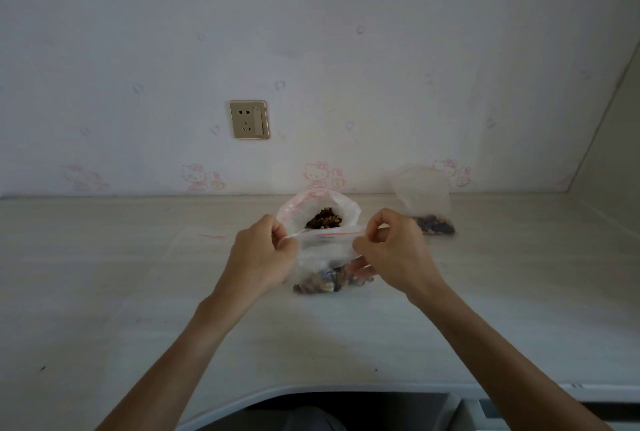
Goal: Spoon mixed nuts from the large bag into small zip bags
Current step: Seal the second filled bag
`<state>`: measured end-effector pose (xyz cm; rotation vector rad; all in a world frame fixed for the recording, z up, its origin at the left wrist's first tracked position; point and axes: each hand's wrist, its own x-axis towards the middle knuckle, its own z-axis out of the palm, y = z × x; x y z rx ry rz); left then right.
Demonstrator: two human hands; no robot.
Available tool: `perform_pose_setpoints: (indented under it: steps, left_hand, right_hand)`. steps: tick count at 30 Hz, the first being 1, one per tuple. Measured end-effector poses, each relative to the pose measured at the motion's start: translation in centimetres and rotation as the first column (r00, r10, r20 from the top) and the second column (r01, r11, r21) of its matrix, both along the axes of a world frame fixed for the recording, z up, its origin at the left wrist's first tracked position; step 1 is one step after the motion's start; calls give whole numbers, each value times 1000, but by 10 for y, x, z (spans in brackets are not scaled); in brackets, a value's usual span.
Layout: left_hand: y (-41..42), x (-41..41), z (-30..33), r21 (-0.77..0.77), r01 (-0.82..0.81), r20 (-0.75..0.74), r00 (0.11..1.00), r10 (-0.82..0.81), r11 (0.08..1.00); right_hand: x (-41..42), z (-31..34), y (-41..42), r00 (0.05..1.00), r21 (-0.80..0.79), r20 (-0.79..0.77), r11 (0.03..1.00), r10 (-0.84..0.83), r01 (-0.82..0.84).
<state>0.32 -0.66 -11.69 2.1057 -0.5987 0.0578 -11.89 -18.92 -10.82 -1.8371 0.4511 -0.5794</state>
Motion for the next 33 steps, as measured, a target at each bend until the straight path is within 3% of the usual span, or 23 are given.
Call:
perform_pose_setpoints:
  steps: [2, 5, 9, 14, 17, 20, 22, 24, 26, 28, 30, 31, 33]
  left_hand:
    - [-2, -4, 5, -218, 39, -337, 935, -113, 975]
    - [0, -6, 17, -411, 73, -642, 685, -345, 909]
    - [2, -6, 23, -532, 120, -730, 437, -526, 838]
    - [1, -6, 17, -632, 89, -712, 326, -622, 770]
    - [1, -4, 15, -658, 65, -685, 363, -632, 751]
    - [1, -3, 18, -625, 108, -663, 449, -599, 773]
    - [1, -3, 20, -544, 121, -642, 577, -505, 830]
    - [1, -1, 22, -453, 89, -573, 733, -366, 887]
    - [2, 0, 24, -314, 74, -360, 913, -191, 946]
    - [2, 2, 24, -157, 25, -11, 1000, -27, 987]
    - [1, 0, 24, -63, -20, 175, 984, 31, 998]
    - [0, -2, 24, -49, -27, 153, 988, 34, 998]
    - [-2, -8, 26, -144, -1, -123, 992, -17, 990]
  right_hand:
    - [-1, 3, -5, 995, 293, -40, 953, 91, -76]
    - [-4, 0, -18, 961, 496, -45, 841, 272, -215]
    - [-1, -6, -23, 938, 675, -8, 694, 346, -250]
    - [1, -4, -21, 921, 763, 77, 571, 383, -302]
    - [1, -4, -22, 928, 751, 89, 588, 361, -300]
    - [0, -4, -24, 952, 592, 87, 753, 293, -286]
    - [-2, 0, -22, 980, 422, 100, 885, 171, -197]
    - [-3, 4, -20, 993, 140, 109, 988, 50, -66]
    - [-4, 8, -16, 995, -233, 102, 972, -4, 27]
    - [-5, 9, -11, 997, -509, 63, 858, -53, 78]
    - [-6, 12, -6, 999, -499, 27, 865, -35, 44]
    - [-6, 13, -6, 1000, -370, 15, 929, 6, 0]
    - [-6, 18, -7, 993, 11, 0, 993, 118, -118]
